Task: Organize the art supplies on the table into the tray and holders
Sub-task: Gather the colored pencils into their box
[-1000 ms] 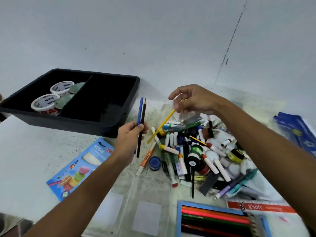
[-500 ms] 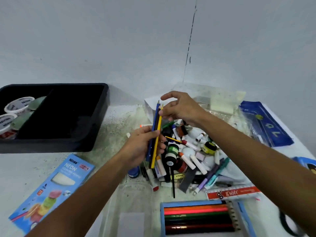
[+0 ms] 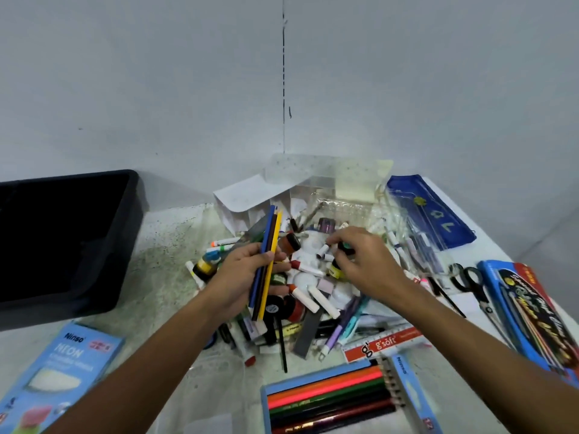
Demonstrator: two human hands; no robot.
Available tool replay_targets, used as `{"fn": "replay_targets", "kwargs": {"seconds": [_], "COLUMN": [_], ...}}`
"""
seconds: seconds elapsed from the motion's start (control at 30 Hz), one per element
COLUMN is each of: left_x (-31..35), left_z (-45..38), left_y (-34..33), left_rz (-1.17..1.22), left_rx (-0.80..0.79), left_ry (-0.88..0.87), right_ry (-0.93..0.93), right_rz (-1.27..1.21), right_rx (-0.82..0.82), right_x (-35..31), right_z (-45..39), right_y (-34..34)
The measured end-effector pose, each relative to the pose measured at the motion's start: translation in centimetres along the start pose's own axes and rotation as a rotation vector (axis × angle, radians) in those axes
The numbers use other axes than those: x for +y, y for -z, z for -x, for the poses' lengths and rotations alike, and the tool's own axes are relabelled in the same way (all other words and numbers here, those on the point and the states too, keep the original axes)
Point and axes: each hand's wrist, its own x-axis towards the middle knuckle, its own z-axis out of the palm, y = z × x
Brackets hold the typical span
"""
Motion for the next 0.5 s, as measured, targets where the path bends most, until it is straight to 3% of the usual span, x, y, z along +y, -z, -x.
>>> {"fn": "replay_targets", "kwargs": {"seconds": [0.17, 0.37, 0.5], "left_x": [0.4, 0.4, 0.7], "left_z": [-0.3, -0.2, -0.1], "left_y": [0.8, 1.3, 1.7], "left_rz": [-0.034, -0.06, -0.064], "left_rx": [0.036, 0.066, 0.103], "left_ry": [-0.026, -0.068, -0.097], "right_ry": [0.02, 0.113, 0.196], "right_rz": [0.123, 0.015, -0.043], "right_rx": [0.051, -0.022, 0.097], "right_x": [0.7, -0.6, -0.6], "right_z": [2.1, 2.5, 2.1], "right_y": [-1.7, -3.2, -3.3]}}
